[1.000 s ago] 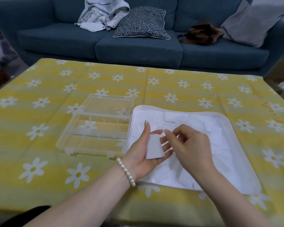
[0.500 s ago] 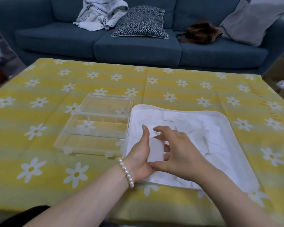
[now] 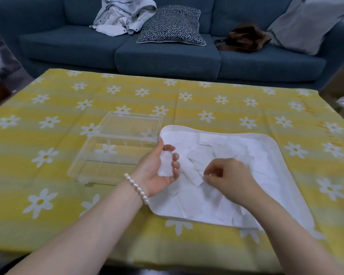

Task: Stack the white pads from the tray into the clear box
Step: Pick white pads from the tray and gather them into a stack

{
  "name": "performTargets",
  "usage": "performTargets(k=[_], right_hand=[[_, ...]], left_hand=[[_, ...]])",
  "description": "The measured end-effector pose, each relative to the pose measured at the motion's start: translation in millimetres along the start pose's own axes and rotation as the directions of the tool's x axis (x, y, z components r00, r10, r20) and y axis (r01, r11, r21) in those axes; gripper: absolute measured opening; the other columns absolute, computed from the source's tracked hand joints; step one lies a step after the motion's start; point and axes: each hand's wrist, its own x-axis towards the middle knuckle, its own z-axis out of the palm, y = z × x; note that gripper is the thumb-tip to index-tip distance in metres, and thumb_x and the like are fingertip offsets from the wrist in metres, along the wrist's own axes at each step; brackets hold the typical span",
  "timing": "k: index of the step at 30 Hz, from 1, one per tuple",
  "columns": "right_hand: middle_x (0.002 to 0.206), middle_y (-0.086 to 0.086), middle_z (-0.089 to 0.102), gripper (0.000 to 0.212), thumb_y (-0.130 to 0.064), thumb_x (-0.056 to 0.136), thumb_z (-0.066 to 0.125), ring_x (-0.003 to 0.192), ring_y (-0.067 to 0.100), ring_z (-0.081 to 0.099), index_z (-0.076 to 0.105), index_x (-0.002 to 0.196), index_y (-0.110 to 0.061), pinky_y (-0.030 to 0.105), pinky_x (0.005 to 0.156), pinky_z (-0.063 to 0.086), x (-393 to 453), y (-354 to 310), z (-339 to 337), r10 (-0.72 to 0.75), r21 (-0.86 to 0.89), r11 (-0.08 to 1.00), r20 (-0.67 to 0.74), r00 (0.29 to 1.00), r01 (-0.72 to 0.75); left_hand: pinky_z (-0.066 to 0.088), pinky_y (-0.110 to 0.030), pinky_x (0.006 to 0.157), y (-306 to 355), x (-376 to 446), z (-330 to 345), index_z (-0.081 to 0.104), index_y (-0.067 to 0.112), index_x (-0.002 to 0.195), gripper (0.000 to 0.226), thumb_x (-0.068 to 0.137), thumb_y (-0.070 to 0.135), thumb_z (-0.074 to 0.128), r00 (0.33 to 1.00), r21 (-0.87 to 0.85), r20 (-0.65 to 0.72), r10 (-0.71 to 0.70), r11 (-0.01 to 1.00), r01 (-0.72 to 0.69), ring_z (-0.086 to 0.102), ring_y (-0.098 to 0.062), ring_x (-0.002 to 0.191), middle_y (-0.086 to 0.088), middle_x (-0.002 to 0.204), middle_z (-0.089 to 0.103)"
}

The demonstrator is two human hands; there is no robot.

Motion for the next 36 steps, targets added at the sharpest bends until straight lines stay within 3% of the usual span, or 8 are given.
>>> performTargets(k=[6,11,17,21,24,27,32,36], right_hand=[[0.079,-0.010,0.050,0.042,-0.049,0.068,0.075,0.082,0.014,0.052,0.049,0.092,-0.025,0.028,0.066,0.040,-8.5,-12.9,31.3,0.179,-0.226,0.965,0.204,0.962,-0.132],[0.090,-0.003,0.053,0.039,-0.035,0.071,0.076,0.083,0.018,0.049,0.041,0.082,-0.021,0.026,0.057,0.035,-9.1,-13.2,40.8,0.251,-0.378,0.915,0.266,0.931,-0.139],[0.070,-0.005,0.060,0.027,-0.029,0.076,0.073,0.071,0.014,0.056,0.053,0.058,-0.024,0.025,0.061,0.042,1.0,-3.6,32.1,0.272,-0.175,0.955,0.195,0.942,-0.240],[0.056,-0.003,0.058,0.025,-0.019,0.081,0.070,0.056,0.011,0.052,0.063,0.058,-0.013,0.025,0.061,0.044,5.7,4.8,4.3,0.243,0.092,0.965,0.029,0.970,-0.245],[0.046,-0.004,0.054,0.021,-0.009,0.081,0.070,0.044,0.009,0.046,0.065,0.060,-0.007,0.016,0.047,0.039,4.4,4.8,-12.5,0.254,0.516,0.834,-0.042,0.966,-0.197],[0.047,-0.002,0.053,0.007,-0.006,0.076,0.070,0.043,0.010,0.045,0.066,0.071,-0.005,0.022,0.050,0.036,1.9,-2.0,-12.8,0.263,0.782,0.604,-0.017,0.965,-0.151],[0.044,-0.001,0.056,0.007,-0.001,0.075,0.072,0.039,0.006,0.048,0.065,0.071,0.000,0.013,0.043,0.037,-3.2,-16.1,3.6,0.213,0.775,0.620,-0.018,0.977,-0.121],[0.052,-0.003,0.065,0.008,0.000,0.075,0.072,0.052,-0.001,0.061,0.068,0.070,0.004,0.009,0.049,0.043,-5.4,-20.5,18.0,0.215,0.726,0.675,-0.019,0.976,-0.135]], left_hand=[[0.041,-0.016,0.041,-1.5,-2.8,0.0,0.054,0.015,0.086,0.025,0.097,0.036,0.046,0.999,-0.010,0.021,-0.042,0.999,0.043,0.045,-0.010,0.042,0.001,0.057,0.050],[0.055,-0.022,0.050,-3.9,-2.9,0.8,0.058,0.001,0.087,0.012,0.093,0.005,0.050,0.997,-0.056,0.028,-0.072,0.996,0.073,0.063,-0.014,0.050,-0.009,0.068,0.061],[0.054,-0.038,0.070,-3.1,-4.7,-1.4,0.062,0.012,0.089,0.013,0.095,0.013,0.051,0.994,0.036,0.073,-0.083,0.996,0.081,0.067,-0.018,0.071,-0.005,0.079,0.070],[0.057,-0.033,0.061,-3.6,-5.1,-0.8,0.060,0.012,0.093,0.028,0.093,0.038,0.052,0.994,0.011,0.080,-0.078,0.997,0.077,0.063,-0.019,0.064,-0.006,0.076,0.068],[0.055,-0.032,0.059,-6.2,-5.3,1.4,0.060,0.010,0.094,0.059,0.087,0.065,0.040,0.989,-0.021,0.113,-0.091,0.995,0.094,0.062,-0.021,0.062,-0.008,0.075,0.066],[0.056,-0.035,0.065,-13.2,-3.8,2.4,0.060,0.007,0.101,0.078,0.083,0.076,0.029,0.977,-0.052,0.173,-0.127,0.989,0.138,0.062,-0.025,0.071,-0.012,0.087,0.066],[0.052,-0.042,0.084,-25.9,-2.8,3.9,0.060,0.005,0.121,0.094,0.082,0.079,0.017,0.948,-0.015,0.269,-0.169,0.984,0.179,0.061,-0.035,0.106,-0.017,0.120,0.064],[0.050,-0.042,0.089,-31.2,-0.9,3.4,0.062,0.003,0.102,0.091,0.080,0.079,0.018,0.950,-0.022,0.266,-0.162,0.984,0.174,0.070,-0.025,0.082,-0.013,0.096,0.070]])
